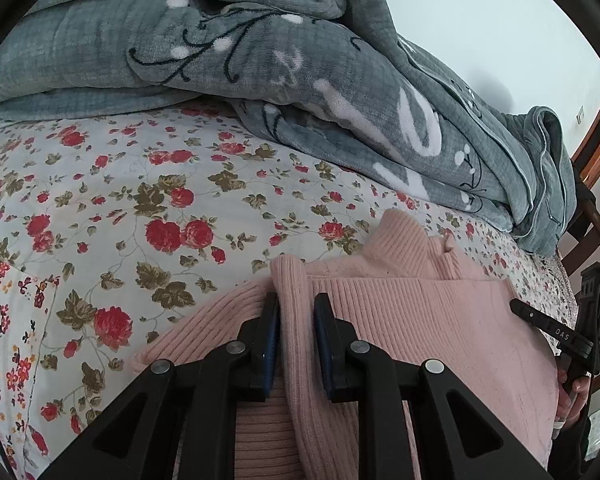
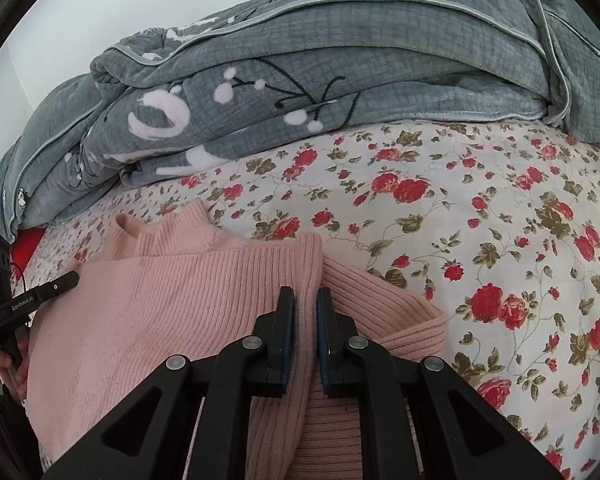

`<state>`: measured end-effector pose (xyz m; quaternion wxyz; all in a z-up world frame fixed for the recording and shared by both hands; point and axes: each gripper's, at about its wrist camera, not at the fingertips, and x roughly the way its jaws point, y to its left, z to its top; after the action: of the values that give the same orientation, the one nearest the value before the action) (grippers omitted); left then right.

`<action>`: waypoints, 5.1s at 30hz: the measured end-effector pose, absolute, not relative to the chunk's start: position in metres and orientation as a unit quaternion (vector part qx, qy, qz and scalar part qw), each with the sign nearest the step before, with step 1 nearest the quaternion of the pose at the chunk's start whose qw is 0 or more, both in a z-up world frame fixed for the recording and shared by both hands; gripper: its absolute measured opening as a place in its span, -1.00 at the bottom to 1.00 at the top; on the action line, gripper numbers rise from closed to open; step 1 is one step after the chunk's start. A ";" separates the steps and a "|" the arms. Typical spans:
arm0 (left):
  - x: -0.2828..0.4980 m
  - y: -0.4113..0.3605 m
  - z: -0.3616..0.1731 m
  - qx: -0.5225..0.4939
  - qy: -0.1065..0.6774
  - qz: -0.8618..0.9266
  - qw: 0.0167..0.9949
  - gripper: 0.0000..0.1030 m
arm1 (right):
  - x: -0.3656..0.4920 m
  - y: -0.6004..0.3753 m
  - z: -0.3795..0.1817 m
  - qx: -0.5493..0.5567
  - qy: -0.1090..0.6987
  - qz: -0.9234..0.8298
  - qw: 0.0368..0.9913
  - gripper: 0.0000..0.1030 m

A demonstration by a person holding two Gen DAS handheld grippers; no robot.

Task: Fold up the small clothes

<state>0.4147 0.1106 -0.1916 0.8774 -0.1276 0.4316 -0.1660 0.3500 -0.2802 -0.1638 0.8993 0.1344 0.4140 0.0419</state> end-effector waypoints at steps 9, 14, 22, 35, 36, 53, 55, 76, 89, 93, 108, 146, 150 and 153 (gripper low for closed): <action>0.411 0.107 -0.187 -0.102 0.419 -0.147 0.890 -0.67 | 0.349 -0.282 -0.163 0.134 0.406 0.039 0.903 -0.81; 0.409 0.109 -0.185 -0.102 0.414 -0.140 0.893 -0.61 | 0.347 -0.283 -0.161 0.136 0.405 0.034 0.904 -0.72; 0.398 0.118 -0.173 -0.121 0.378 -0.156 0.905 0.24 | 0.334 -0.293 -0.152 0.152 0.378 0.023 0.913 -0.36; 0.390 0.143 -0.178 -0.175 0.387 -0.104 0.899 0.25 | 0.219 -0.256 -0.089 0.070 0.326 -0.024 0.942 -0.06; 0.385 0.145 -0.178 -0.174 0.399 -0.111 0.893 0.25 | 0.212 -0.248 -0.090 0.068 0.331 -0.015 0.941 -0.06; 0.256 0.178 -0.189 -0.195 0.399 -0.179 0.878 0.30 | 0.228 -0.110 -0.132 -0.018 0.365 0.031 0.931 -0.06; 0.256 0.177 -0.188 -0.192 0.396 -0.180 0.880 0.32 | 0.231 -0.107 -0.142 -0.027 0.381 0.013 0.924 -0.06; 0.295 0.128 -0.185 -0.191 0.468 -0.206 0.838 0.48 | 0.202 -0.106 -0.154 -0.053 0.377 0.002 0.925 -0.01; 0.301 0.136 -0.151 -0.297 0.492 -0.146 0.805 -0.54 | 0.172 -0.183 -0.106 0.091 0.374 0.083 0.919 0.06; 0.301 0.110 -0.120 -0.276 0.490 -0.135 0.816 -0.55 | 0.144 -0.219 -0.084 0.069 0.341 0.060 0.936 0.06; 0.297 -0.107 -0.093 -0.167 0.526 -0.170 0.816 -0.57 | 0.095 -0.331 -0.081 0.075 0.337 -0.015 0.938 0.06; 0.208 0.038 -0.181 0.019 0.408 -0.155 0.899 0.39 | 0.204 -0.292 -0.087 0.241 0.308 0.076 0.917 -0.60; 0.209 0.040 -0.181 0.011 0.407 -0.175 0.896 0.41 | 0.211 -0.305 -0.120 0.225 0.347 0.043 0.909 -0.59; 0.208 0.047 -0.175 -0.021 0.412 -0.183 0.893 0.38 | 0.212 -0.317 -0.134 0.244 0.361 0.043 0.899 -0.42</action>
<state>0.2077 0.0466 -0.1753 0.8926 -0.0211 0.4115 -0.1829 0.2120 -0.3172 -0.1339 0.8991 0.2440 0.3608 0.0428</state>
